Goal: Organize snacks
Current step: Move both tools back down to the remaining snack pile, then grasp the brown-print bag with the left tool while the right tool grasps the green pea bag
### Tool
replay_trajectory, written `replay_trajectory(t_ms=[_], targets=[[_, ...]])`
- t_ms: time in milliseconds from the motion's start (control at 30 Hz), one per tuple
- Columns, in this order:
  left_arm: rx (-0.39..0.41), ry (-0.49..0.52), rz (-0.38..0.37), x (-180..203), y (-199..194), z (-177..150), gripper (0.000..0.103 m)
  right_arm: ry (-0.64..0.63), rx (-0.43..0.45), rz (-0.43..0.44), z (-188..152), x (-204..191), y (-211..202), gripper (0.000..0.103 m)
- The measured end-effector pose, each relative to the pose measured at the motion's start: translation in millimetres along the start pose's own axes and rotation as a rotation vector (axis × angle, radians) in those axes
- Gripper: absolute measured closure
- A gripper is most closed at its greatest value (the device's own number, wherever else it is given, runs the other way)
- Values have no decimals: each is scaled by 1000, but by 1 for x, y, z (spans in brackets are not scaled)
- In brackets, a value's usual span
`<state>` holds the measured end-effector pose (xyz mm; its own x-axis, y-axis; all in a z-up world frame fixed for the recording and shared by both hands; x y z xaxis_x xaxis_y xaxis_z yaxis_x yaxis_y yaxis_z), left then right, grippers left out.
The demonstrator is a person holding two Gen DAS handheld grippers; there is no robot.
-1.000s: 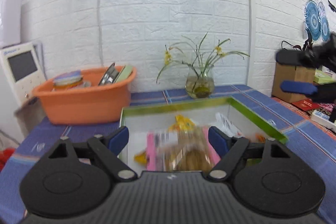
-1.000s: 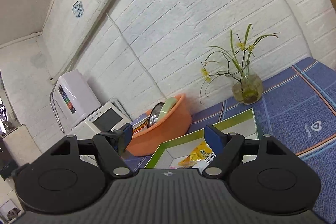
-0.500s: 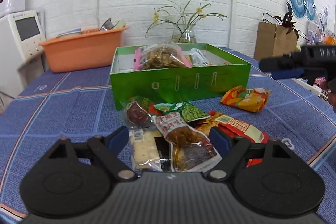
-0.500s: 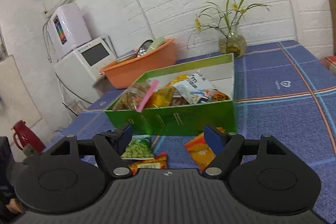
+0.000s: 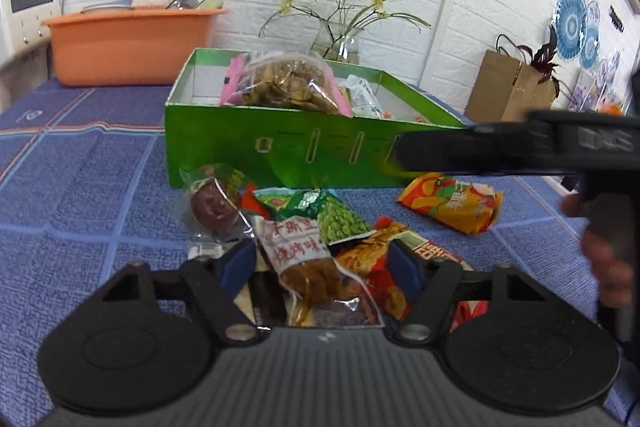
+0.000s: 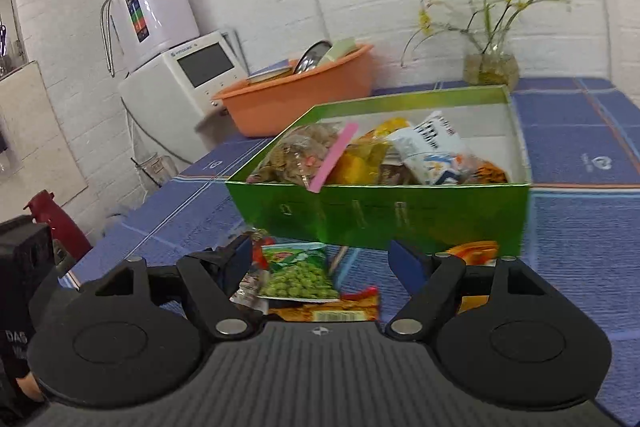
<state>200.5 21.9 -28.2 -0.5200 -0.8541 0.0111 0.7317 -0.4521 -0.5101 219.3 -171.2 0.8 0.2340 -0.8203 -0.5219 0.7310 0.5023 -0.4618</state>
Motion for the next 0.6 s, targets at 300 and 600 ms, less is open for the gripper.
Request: replay_trajectory(t_ms=[300,600], targets=[[26,9,-8,-7,-9,-8,68,35,-206,-21,-2,-4,62,0],[-5,170,40,20,-3,-6,77,-176,-145,-162,-16,-21,48,35]])
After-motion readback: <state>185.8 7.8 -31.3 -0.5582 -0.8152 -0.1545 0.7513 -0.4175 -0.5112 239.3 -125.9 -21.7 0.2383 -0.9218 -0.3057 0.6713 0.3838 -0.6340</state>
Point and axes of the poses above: each gripper's, at about its wrist camera, not at the fingertips, and y roughly the way its jaws point, x to its right, z to its top, the point moved 1 cm from there along y, roughly the way its jaws point, and after that the axes turned 13 degrees about y, right-handed, at the moved point
